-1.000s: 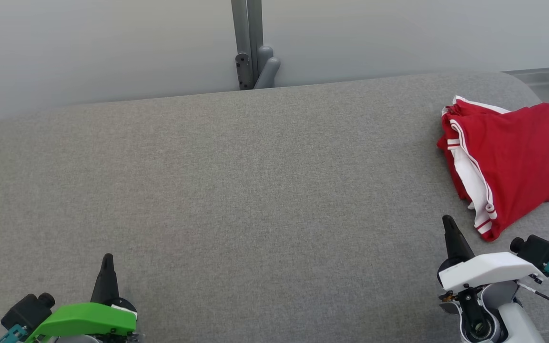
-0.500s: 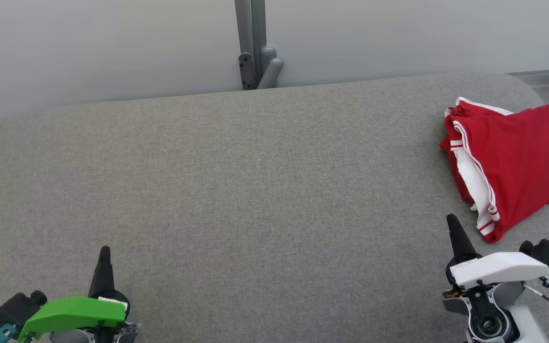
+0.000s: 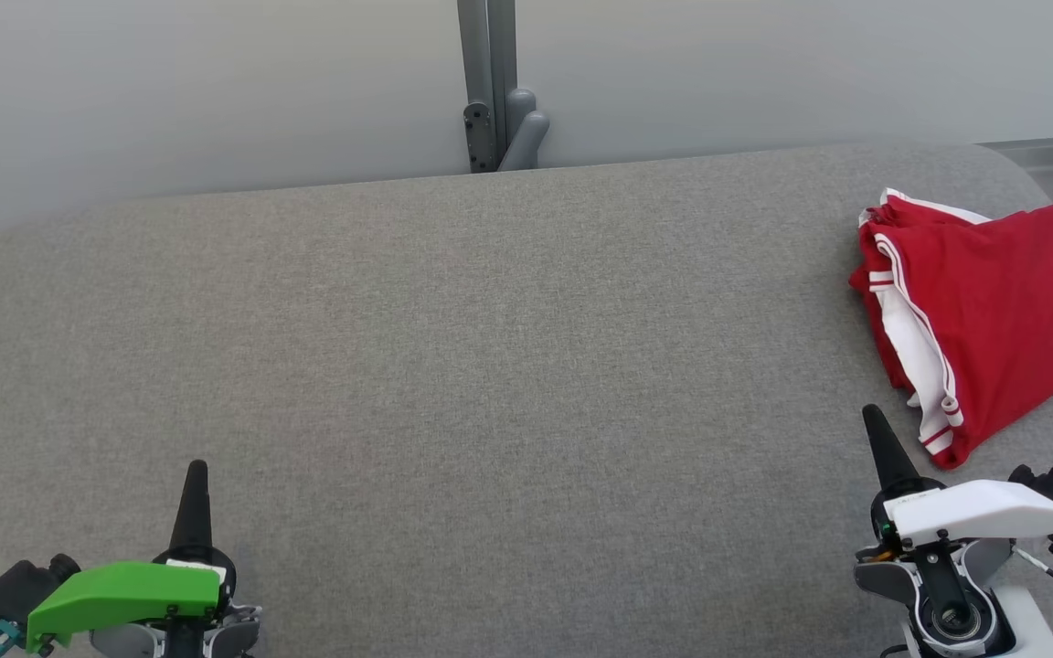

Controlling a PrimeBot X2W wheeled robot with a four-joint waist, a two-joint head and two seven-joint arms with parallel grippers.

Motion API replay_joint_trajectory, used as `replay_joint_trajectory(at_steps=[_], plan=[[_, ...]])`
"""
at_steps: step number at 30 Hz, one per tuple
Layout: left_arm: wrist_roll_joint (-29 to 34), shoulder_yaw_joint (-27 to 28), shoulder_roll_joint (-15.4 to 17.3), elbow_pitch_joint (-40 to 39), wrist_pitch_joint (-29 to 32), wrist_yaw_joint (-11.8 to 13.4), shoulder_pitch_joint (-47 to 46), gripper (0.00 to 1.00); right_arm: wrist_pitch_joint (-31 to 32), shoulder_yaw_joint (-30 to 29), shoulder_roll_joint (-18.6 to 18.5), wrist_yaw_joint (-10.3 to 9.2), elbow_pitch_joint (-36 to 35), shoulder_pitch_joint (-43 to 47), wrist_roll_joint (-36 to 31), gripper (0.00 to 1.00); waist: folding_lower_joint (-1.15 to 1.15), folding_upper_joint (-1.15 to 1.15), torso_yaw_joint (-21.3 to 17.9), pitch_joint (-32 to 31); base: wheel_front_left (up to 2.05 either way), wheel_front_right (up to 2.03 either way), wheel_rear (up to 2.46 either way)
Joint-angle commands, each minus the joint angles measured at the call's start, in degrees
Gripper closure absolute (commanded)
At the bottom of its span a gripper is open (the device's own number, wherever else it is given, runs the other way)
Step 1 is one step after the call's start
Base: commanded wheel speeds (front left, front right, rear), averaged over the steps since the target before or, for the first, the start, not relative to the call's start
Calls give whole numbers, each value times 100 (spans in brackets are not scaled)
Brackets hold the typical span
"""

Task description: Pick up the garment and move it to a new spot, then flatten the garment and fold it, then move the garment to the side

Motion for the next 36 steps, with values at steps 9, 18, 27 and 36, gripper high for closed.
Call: replay_joint_trajectory(at_steps=[9,18,27,36], plan=[[-547,57,48,-127,147,-35,-159,100,148,-78,-33,2,-158,44,565,100,0,0,29,-5,0,0,0],[-960,92,53,-183,270,-46,-194,100,265,-132,-36,2,-237,74,1013,100,0,0,58,-9,0,0,0],[-1345,123,56,-239,378,-58,-215,100,377,-181,-39,2,-312,88,1437,100,0,0,87,-13,0,0,0],[-1673,148,58,-275,469,-67,-232,100,467,-221,-41,2,-368,113,1787,100,0,0,113,-17,0,0,0]])
